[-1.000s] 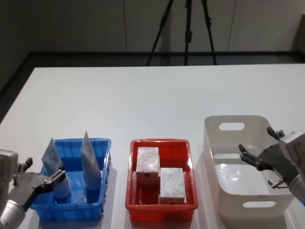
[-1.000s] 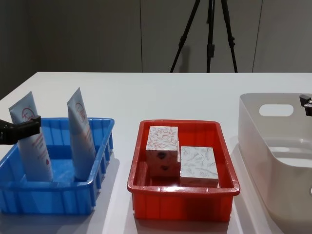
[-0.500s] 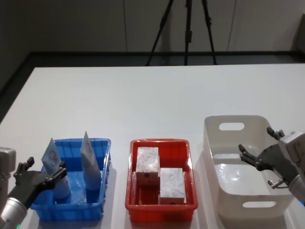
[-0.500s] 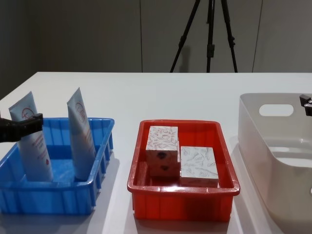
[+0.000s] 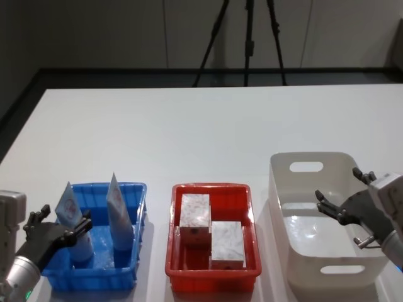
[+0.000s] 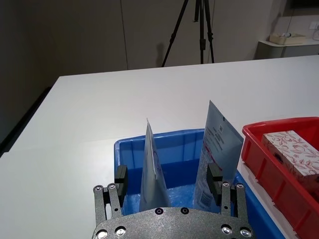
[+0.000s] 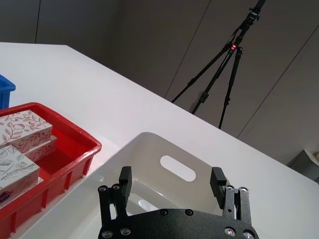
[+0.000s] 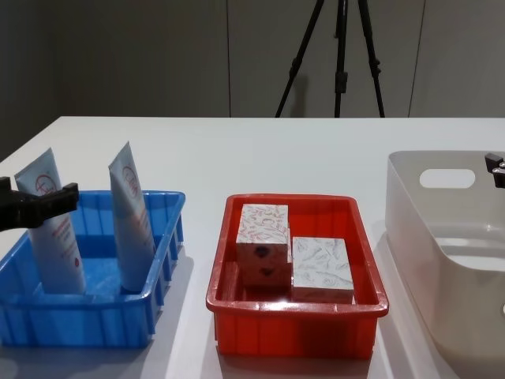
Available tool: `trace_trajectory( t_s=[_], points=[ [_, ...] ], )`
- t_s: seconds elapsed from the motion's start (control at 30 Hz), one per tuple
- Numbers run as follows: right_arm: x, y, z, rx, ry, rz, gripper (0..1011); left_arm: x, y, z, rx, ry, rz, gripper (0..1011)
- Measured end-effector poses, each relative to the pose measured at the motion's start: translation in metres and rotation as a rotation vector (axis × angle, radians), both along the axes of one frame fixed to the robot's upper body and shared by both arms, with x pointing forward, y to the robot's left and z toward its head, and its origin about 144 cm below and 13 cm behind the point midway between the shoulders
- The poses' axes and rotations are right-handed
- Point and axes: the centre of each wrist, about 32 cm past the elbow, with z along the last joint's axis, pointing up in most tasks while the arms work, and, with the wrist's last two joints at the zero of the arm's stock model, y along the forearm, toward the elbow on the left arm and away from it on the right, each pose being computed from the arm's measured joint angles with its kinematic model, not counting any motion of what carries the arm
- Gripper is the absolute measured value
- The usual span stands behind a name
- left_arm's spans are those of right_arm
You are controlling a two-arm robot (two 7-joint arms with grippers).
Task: Bimanual collaborative sorting of washing and personal care products
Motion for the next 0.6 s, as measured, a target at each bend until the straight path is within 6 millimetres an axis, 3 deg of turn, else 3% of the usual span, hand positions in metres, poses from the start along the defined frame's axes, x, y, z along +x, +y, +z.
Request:
trace_trajectory(
  t_s=[0.6],
  points=[
    [0.0, 0.0, 0.0, 0.0, 0.0, 0.0, 1001, 0.021, -0.002, -0.003, 0.009, 0.022, -0.001, 1001]
  ],
)
